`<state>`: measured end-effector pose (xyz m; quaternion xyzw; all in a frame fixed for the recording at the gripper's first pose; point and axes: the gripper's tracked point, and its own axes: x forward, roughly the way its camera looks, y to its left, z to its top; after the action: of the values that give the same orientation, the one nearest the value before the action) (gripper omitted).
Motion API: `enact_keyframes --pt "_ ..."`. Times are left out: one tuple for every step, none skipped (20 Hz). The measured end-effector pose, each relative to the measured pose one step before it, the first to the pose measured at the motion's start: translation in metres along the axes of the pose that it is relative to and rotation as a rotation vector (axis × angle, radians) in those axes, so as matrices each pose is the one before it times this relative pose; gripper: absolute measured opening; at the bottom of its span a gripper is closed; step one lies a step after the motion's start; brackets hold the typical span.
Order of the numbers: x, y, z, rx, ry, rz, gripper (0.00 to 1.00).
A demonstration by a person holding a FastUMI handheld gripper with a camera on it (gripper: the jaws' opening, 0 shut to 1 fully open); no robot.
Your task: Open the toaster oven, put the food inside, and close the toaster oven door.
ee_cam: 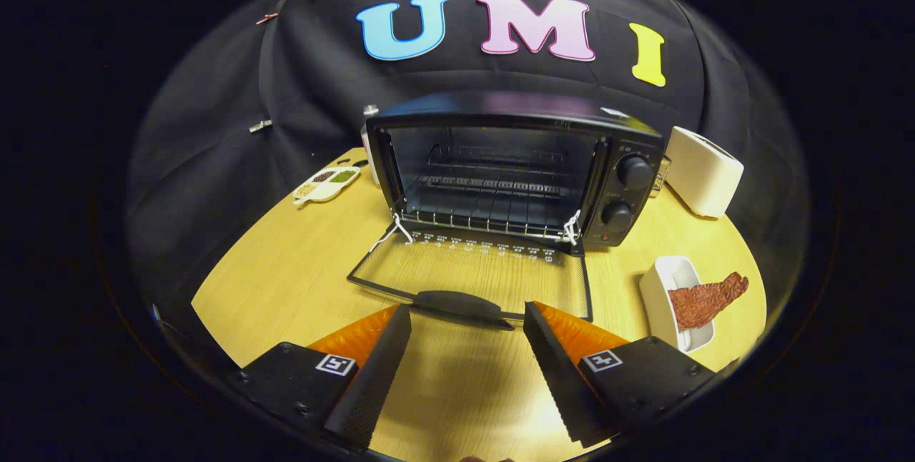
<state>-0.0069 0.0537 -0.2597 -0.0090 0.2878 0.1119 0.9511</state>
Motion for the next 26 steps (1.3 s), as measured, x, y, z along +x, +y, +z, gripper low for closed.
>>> enact_keyframes --pt "-0.00411 -0.00270 0.00805 -0.00842 -0.01715 0.00036 0.98" --pt "-0.00464 -0.00427 0.00710 -0.00740 -0.01535 -0.00002 0.99" --pt "-0.00522 -0.00394 0.00873 -0.00527 -0.01310 0.00179 0.99" --pt "-0.00503 -0.00527 0.00800 -0.00018 -0.01105 -0.00214 0.98" --pt "-0.00446 -0.00669 0.00968 0.00394 -0.01162 -0.00603 0.99" --pt "-0.00528 -0.00735 0.00902 0.00607 -0.01190 -0.00913 0.99" --pt "-0.00581 -0.00919 0.01054 0.00728 -0.01353 -0.01185 0.99" --pt "-0.00605 -0.00863 0.01022 0.00587 -0.01643 -0.01034 0.99" --pt "-0.00498 -0.01024 0.00981 0.00464 -0.01360 -0.00965 0.99" --pt "-0.00401 -0.01006 0.01010 0.00431 -0.01375 -0.00639 0.99" --pt "-0.00389 -0.01073 0.00920 0.00369 -0.01127 -0.00282 0.99" --pt "-0.00379 -0.01223 0.00656 0.00310 -0.00751 -0.00653 0.98" --pt "-0.00281 -0.01275 0.00629 0.00384 -0.00539 -0.00540 0.98" --pt "-0.00255 -0.01210 0.00584 0.00606 -0.00424 -0.00328 0.98" --pt "-0.00296 -0.01224 0.00484 0.00977 -0.00292 -0.00161 0.98" --pt "-0.00249 -0.01193 0.00308 0.01333 0.00401 0.00250 0.98" --pt "-0.00262 -0.01109 0.00230 0.01654 0.00850 0.00569 0.98" --pt "-0.00228 -0.01205 0.00185 0.01031 0.00893 0.00678 0.98" --pt "-0.00196 -0.01291 0.00081 0.00272 0.01087 0.00210 0.98" --pt "-0.00143 -0.01405 0.00190 0.00255 0.00210 0.00178 0.98" --pt "-0.00027 -0.01431 0.00170 0.00124 -0.00070 -0.00256 0.98" --pt "-0.00025 -0.01439 -0.00083 0.00313 0.00708 -0.00401 0.98" --pt "-0.00020 -0.01356 -0.00038 0.00860 0.00767 -0.00095 0.98" --pt "0.00085 -0.01309 -0.00191 0.01256 0.00629 -0.00003 0.99" --pt "0.00107 -0.01307 -0.00200 0.01504 0.01122 -0.00191 0.99" --pt "0.00066 -0.01162 -0.00343 0.01654 0.01234 0.00034 0.99"
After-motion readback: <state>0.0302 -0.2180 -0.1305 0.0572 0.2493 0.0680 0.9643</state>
